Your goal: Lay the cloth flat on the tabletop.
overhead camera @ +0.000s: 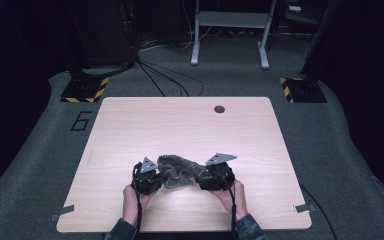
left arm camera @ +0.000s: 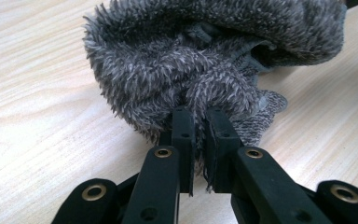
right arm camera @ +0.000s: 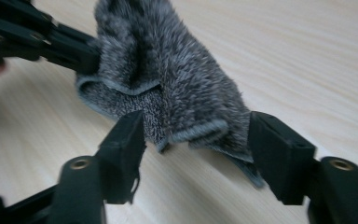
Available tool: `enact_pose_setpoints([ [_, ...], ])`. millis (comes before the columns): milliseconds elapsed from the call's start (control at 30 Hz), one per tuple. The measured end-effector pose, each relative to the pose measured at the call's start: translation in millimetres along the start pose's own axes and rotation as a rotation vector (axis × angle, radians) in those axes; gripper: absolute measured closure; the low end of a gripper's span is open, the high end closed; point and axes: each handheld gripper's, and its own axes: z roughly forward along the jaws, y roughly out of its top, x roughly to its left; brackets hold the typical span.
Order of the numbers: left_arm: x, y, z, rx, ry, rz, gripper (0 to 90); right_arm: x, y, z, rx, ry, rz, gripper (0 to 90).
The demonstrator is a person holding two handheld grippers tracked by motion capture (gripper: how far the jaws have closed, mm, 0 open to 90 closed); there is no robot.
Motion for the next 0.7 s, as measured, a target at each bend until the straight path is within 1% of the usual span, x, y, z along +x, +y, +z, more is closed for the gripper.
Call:
enact_pose_setpoints([
  [33, 0.1, -0.2, -1.1, -0.003, -0.001, 0.002, 83.4, 0.0, 0.6, 8.1, 0.012, -0.003, -0.011, 50.3],
  [67, 0.8, -0.4, -3.1, -0.004, 0.001, 0.009, 83.5, 0.6, 1.4, 14.7, 0.037, -0.024, -0.019, 58.8],
  [100, 1.2, -0.6, -4.5, -0.006, 0.003, 0.008, 83.6, 1.6, 1.3, 19.8, 0.042, -0.043, -0.015, 69.5],
  [167, 3.9, -1.6, -9.1, -0.018, -0.003, 0.002, 83.6, -0.7, 1.5, 19.8, 0.027, -0.042, -0.040, 80.4],
  [200, 4.9, -1.7, -11.1, -0.017, -0.008, -0.001, 83.7, -1.0, 1.8, 16.7, 0.019, -0.046, -0.032, 82.7],
  [233, 5.6, -2.1, -13.4, -0.022, -0.006, -0.004, 83.8, -1.5, 2.0, 13.7, 0.010, -0.049, -0.024, 83.2],
  [267, 6.1, -2.4, -15.7, -0.028, -0.012, -0.016, 83.9, -3.8, 2.7, 8.9, -0.004, -0.048, -0.029, 83.6],
  [300, 7.2, -2.3, -18.7, -0.030, -0.023, -0.016, 84.0, -5.0, 3.1, 2.8, -0.012, -0.046, -0.011, 83.7],
  [367, 6.6, -2.4, -24.5, -0.046, -0.021, -0.018, 84.0, -10.0, 4.3, -10.2, -0.036, -0.033, 0.009, 83.7],
  [400, 7.4, -2.2, -28.1, -0.046, -0.031, -0.014, 84.1, -12.3, 4.9, -17.2, -0.050, -0.029, 0.020, 83.7],
  [433, 7.2, -2.4, -31.1, -0.055, -0.041, -0.027, 84.2, -14.2, 5.6, -24.2, -0.057, -0.019, 0.038, 83.7],
  [467, 8.2, -2.2, -35.2, -0.058, -0.052, -0.028, 84.1, -16.6, 6.3, -31.1, -0.070, -0.014, 0.045, 83.6],
  [533, 8.8, -2.1, -37.6, -0.064, -0.056, -0.029, 84.2, -19.7, 8.7, -44.2, -0.075, -0.008, 0.065, 83.4],
  [567, 10.7, -1.1, -45.2, -0.071, -0.077, -0.034, 84.2, -21.5, 10.3, -51.8, -0.085, -0.006, 0.071, 83.4],
  [633, 12.1, 0.5, -53.1, -0.078, -0.084, -0.038, 84.2, -23.5, 12.8, -60.8, -0.092, -0.002, 0.079, 83.3],
  [700, 15.6, 2.6, -58.7, -0.084, -0.087, -0.034, 84.2, -25.6, 15.4, -67.2, -0.093, -0.010, 0.089, 83.3],
])
